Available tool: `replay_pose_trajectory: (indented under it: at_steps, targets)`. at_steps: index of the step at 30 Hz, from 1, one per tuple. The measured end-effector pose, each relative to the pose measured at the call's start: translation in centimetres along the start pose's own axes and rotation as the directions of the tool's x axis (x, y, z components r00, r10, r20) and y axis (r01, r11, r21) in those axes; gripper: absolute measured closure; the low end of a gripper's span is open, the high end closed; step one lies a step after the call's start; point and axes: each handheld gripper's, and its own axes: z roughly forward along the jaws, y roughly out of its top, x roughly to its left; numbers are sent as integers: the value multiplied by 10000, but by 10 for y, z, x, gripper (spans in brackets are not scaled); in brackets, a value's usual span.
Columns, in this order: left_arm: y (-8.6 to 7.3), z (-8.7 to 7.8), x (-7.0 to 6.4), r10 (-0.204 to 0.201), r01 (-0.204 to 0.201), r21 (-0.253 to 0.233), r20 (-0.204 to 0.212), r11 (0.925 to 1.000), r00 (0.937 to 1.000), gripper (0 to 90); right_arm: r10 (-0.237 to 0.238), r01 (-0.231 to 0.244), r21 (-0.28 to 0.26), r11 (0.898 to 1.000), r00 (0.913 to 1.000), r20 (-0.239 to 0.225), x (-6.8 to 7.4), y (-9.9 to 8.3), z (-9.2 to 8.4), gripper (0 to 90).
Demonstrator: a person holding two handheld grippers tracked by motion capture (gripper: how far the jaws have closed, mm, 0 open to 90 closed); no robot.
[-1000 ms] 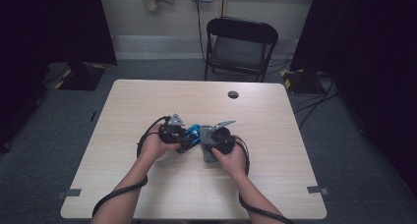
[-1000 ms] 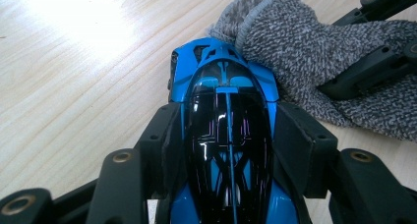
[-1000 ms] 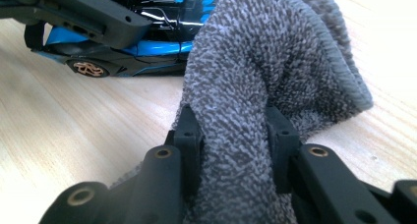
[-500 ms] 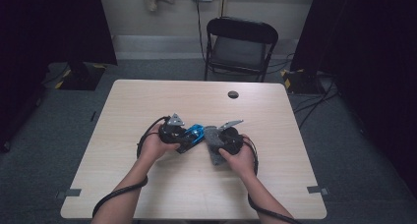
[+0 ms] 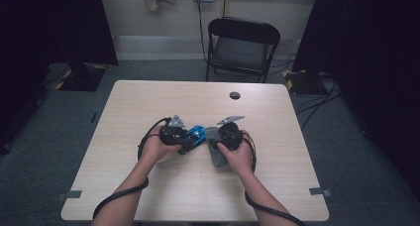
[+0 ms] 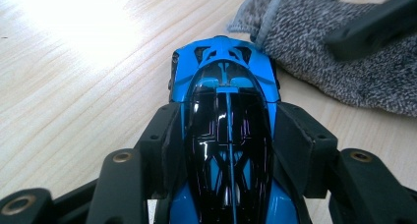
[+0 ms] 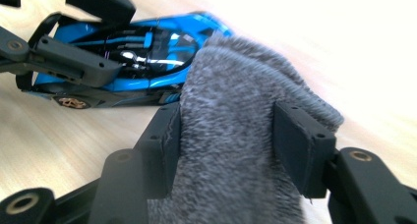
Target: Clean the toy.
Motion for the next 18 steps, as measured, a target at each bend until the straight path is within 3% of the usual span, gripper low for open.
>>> replay_pose_trajectory:
  at_steps: [4,11,18]
  targets:
    - [-1,0,0,-43,44,-46,55,10000,10000,451,-102,107,324,9994,9998,-175,2,-6,13,487]
    - [-2,0,0,-42,42,-200,20,9998,10000,452,-1012,990,669,9928,9944,305,6,-6,15,602]
    - [-2,0,0,-70,70,-180,-23,9998,10000,452,-1267,1244,634,9902,9914,333,14,-5,16,673]
